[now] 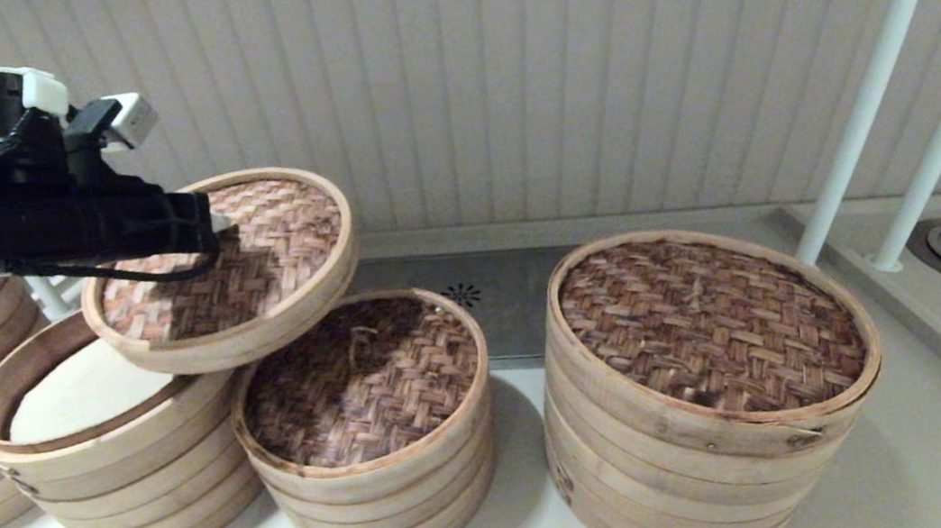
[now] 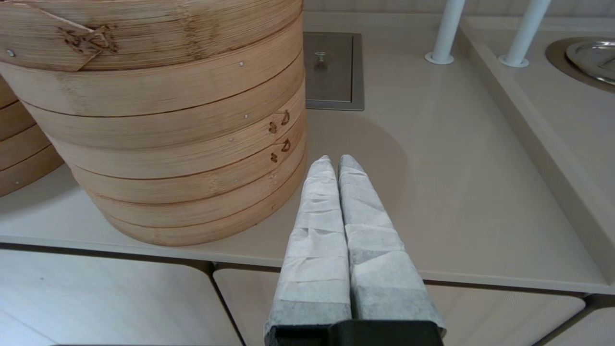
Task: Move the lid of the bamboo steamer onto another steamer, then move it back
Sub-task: Put the steamer
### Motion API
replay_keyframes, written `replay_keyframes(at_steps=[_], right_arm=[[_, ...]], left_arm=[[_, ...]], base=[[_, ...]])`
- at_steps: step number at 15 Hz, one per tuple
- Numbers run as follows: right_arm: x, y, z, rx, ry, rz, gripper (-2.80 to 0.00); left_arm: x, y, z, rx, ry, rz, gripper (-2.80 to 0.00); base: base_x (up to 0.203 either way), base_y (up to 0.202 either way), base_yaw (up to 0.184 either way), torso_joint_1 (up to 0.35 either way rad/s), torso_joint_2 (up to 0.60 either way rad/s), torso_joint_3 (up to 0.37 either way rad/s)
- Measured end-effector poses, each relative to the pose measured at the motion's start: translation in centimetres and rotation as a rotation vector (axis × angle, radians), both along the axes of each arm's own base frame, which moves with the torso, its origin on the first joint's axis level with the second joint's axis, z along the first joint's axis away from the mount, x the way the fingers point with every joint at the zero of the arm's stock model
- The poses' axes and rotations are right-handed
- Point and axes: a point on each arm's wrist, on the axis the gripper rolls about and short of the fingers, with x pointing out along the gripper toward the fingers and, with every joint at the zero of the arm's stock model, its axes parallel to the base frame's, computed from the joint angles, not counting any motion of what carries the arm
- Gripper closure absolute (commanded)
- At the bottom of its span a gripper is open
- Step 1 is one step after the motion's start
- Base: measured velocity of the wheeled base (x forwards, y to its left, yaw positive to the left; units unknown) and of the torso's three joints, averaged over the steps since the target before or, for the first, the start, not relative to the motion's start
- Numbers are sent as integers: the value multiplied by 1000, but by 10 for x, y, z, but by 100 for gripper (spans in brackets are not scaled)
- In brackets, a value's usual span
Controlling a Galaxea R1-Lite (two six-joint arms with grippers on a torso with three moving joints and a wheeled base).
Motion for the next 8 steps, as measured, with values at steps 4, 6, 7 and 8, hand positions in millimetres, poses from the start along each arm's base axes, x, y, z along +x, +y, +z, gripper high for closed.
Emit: replay_keyframes(at_steps=[4, 6, 7, 8], right_arm=[[0, 0, 0, 0, 0, 0, 0], [0, 0, 0, 0, 0, 0, 0], [0, 0, 0, 0, 0, 0, 0], [0, 0, 0, 0, 0, 0, 0]], left_arm=[[-6, 16, 6, 0, -12, 46, 0], [-8, 21, 8, 0, -17, 62, 0], [-9, 24, 8, 0, -17, 70, 0], [-10, 27, 6, 1, -13, 79, 0]], base=[[0, 0, 0, 0, 0, 0], [0, 0, 0, 0, 0, 0], [0, 0, 0, 0, 0, 0], [0, 0, 0, 0, 0, 0]])
